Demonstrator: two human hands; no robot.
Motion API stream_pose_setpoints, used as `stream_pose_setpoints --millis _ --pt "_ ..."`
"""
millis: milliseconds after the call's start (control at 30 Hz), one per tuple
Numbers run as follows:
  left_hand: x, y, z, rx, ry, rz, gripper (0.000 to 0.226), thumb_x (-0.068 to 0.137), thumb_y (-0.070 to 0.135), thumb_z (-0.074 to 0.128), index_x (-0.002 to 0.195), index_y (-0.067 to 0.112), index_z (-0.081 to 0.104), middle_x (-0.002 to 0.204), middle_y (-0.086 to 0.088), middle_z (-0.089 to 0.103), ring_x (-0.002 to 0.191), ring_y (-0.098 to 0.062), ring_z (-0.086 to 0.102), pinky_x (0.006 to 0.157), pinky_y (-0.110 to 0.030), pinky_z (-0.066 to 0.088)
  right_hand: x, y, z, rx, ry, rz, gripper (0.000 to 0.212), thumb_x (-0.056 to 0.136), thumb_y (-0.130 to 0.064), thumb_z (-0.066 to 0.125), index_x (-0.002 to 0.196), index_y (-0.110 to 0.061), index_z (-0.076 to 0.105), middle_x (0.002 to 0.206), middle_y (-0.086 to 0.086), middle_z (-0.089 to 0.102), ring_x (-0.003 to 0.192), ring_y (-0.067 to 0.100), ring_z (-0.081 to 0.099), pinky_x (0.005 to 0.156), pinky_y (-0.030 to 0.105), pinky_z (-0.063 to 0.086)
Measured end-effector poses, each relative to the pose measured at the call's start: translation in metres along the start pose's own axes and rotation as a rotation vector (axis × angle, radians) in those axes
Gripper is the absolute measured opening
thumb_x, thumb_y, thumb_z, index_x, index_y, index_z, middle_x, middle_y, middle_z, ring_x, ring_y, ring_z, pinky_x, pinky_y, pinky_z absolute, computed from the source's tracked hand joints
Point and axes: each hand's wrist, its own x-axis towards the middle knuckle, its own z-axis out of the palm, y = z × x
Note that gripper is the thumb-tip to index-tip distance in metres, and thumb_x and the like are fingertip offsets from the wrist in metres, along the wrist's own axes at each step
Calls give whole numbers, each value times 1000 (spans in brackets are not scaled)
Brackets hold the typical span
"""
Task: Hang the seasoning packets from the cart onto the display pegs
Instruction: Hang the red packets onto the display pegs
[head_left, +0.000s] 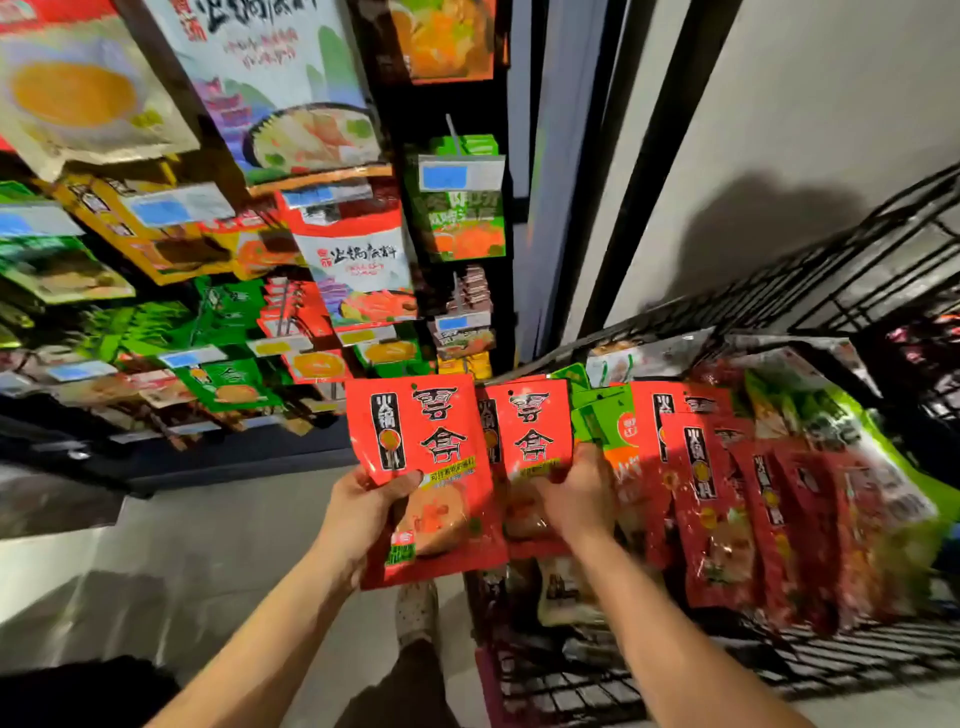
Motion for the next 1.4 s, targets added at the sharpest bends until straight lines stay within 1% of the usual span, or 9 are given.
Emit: stream_pose_setpoints --millis 200,400,600,700,833,967,1233,1300,1400 --pt "-19 -23 -21 -30 109 12 27 87 2 72 115 0 69 106 -21 76 96 -39 72 93 -54 58 14 8 -7 73 -100 -118 28 78 -33 87 95 -14 75 92 4 76 88 29 72 67 33 48" --pt "-30 -22 -2 -123 -15 -10 32 90 6 68 121 -1 67 116 -24 72 108 -42 69 97 -54 55 12 16 -67 370 -168 -238 42 95 -14 72 135 -8 61 129 1 69 115 15 65 103 36 51" --pt "-31 -20 43 -136 -134 16 42 87 10 71 128 1 65 121 -20 72 119 -42 64 107 -55 48 -15 -9 -85 630 -377 -263 28 96 5 62 111 -17 69 99 -3 79 94 14 73 83 28 56" --pt "-33 -20 48 -159 -155 3 41 89 13 68 129 5 65 123 -18 71 117 -39 66 103 -52 52 -23 -20 -72 723 -496 -184 29 99 -8 63 127 -14 66 119 4 76 110 19 71 96 36 54" --pt "-34 -23 24 -183 -112 -30 51 84 16 75 132 5 62 126 -22 69 114 -41 67 93 -49 57 -22 -20 -46 812 -667 -25 92 71 -61 86 144 -15 56 142 16 61 134 28 57 122 49 34" --pt "-43 -31 -7 -176 -85 -93 42 86 17 70 125 4 66 121 -23 71 100 -38 73 81 -45 61 3 -10 -36 407 -388 -104 17 105 -22 58 111 -10 68 110 20 65 96 29 64 79 28 46" --pt "-41 -51 -32 -113 98 -63 41 82 5 75 122 0 66 114 -23 73 104 -45 70 90 -54 58 16 -4 8 -331 -122 -198 69 87 -39 79 139 -3 50 141 19 54 131 37 53 104 44 48" --pt "-38 -58 -35 -114 144 -73 44 78 6 79 120 -1 67 112 -23 74 102 -45 71 92 -56 57 19 -6 13 -309 -113 -160 71 84 -34 82 139 -4 50 141 19 54 132 37 53 105 44 47" --pt "-35 -63 -37 -104 171 -81 39 81 7 78 118 0 68 107 -21 75 98 -43 72 89 -52 58 27 -4 14 -8 -79 -10 48 75 -28 89 113 -10 65 111 15 72 96 32 70 76 36 54"
